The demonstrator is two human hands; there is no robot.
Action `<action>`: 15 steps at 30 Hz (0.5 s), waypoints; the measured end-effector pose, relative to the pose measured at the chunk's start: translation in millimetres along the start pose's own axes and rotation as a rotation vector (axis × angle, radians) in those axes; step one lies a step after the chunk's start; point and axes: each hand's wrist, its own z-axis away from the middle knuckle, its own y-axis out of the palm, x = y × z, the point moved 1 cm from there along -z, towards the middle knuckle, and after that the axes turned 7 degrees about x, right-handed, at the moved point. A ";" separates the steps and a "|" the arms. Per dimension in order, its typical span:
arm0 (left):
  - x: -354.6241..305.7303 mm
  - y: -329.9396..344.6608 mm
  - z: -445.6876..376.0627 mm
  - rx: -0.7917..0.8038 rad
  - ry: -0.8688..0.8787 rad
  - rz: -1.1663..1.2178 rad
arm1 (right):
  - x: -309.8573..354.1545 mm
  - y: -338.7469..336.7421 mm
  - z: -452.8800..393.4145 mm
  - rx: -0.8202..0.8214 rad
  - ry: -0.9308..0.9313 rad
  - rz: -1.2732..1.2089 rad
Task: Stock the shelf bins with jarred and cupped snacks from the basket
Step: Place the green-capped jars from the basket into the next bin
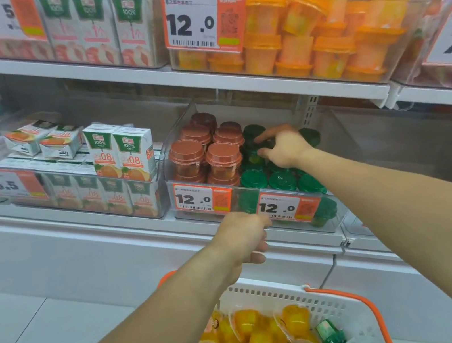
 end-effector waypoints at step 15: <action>47.0 31.0 6.5 0.121 -0.159 -0.608 | -41.2 97.8 220.0 -0.120 -0.265 -0.315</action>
